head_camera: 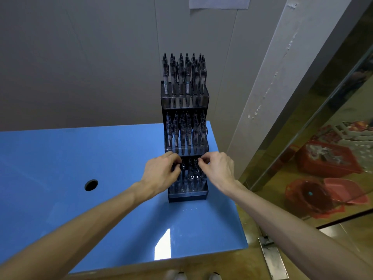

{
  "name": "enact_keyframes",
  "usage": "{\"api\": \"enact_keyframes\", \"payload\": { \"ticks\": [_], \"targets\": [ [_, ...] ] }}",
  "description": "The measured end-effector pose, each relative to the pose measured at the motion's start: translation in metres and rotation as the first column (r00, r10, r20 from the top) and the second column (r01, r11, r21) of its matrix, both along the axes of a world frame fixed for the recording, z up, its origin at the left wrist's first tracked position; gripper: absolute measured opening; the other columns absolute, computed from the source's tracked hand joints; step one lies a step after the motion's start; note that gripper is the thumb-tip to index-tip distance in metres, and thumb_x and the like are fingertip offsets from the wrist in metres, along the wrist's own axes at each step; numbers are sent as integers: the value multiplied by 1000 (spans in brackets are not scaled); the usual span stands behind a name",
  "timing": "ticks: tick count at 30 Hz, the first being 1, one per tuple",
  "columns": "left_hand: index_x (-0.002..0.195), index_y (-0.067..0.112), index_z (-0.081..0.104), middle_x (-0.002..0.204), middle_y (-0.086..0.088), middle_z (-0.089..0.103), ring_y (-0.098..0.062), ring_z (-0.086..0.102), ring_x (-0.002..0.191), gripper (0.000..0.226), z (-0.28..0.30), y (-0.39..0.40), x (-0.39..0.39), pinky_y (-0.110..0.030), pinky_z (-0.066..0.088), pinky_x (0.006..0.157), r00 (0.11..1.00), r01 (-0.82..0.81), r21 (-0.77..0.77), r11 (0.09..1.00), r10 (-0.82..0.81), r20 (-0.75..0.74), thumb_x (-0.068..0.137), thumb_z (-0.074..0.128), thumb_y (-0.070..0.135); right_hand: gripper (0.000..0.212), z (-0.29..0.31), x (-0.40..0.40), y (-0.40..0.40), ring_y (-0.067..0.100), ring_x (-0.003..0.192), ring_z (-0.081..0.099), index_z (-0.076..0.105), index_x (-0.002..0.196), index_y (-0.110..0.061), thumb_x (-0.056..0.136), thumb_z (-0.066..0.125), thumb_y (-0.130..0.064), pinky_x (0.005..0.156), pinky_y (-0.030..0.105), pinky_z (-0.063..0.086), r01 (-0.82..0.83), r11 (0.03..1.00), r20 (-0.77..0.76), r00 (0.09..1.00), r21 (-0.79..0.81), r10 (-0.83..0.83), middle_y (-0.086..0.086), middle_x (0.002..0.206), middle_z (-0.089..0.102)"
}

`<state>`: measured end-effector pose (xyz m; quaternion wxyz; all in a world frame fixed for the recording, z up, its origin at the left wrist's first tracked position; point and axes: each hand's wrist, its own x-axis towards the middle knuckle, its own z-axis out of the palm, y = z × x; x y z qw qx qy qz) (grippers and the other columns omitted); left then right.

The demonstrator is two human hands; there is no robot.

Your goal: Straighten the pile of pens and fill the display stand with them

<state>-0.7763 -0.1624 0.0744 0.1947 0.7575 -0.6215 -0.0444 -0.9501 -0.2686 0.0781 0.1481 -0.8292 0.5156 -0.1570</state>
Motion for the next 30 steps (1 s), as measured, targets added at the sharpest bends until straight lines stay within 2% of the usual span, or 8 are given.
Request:
{"api": "enact_keyframes", "payload": {
  "ticks": [3,7,14,17,20,23,26,30],
  "targets": [
    [109,26,67,104,14,66,-13,64,83,18,-1,-1,4,-29,42,63,1000,0,-6,1000,0,-1,97,54,29,31,-2,2,3,25,73,68,77,88,-23,99,54,-40,62,33,50,8,998,-67,998,-57,-12,-2,72,71],
    [107,28,67,103,14,66,-13,65,81,18,-5,0,8,-33,52,65,1000,4,-9,1000,-4,-15,95,53,28,33,-3,5,3,27,71,67,76,88,-21,100,51,-40,62,33,50,28,996,-109,993,-84,-37,1,72,71],
    [107,25,68,105,14,67,-11,65,80,18,-8,14,11,-33,53,66,999,-13,-47,999,11,-33,97,53,26,17,-5,4,15,26,83,72,68,110,-26,99,61,-37,74,39,56,93,992,37,995,-81,-90,-2,88,76],
    [107,25,66,110,15,64,-10,66,79,16,-9,21,11,-35,54,66,999,-22,-69,997,19,-45,98,53,27,16,-5,2,19,26,80,71,69,108,-24,101,60,-35,71,38,55,47,990,7,999,-131,-46,-1,83,76],
    [107,27,65,112,16,63,-8,66,81,15,-9,27,10,-35,53,66,998,-44,-73,996,42,-40,98,52,28,21,-4,1,20,27,79,72,72,114,-22,103,57,-32,69,35,51,-15,985,-46,999,-175,7,2,85,76],
    [108,28,65,113,16,62,-6,66,81,16,-4,33,8,-32,52,67,997,-65,-66,996,63,-34,99,52,30,23,-1,-1,20,26,79,71,75,107,-20,104,56,-31,69,35,51,-60,979,-86,995,-195,44,2,85,76],
    [111,28,65,116,17,62,-7,66,81,18,0,40,5,-30,49,68,996,-85,-50,995,84,-27,100,51,31,33,-2,-5,17,27,71,68,74,95,-18,106,48,-34,65,35,51,-96,974,-148,987,-204,66,1,76,72],
    [119,27,63,126,15,59,-11,66,84,24,5,45,-1,-30,45,68,991,-137,17,990,137,-8,100,50,32,35,-3,-13,22,32,73,66,63,88,-15,106,38,-31,63,36,47,-182,975,-201,967,-128,154,3,76,66]
  ]
}}
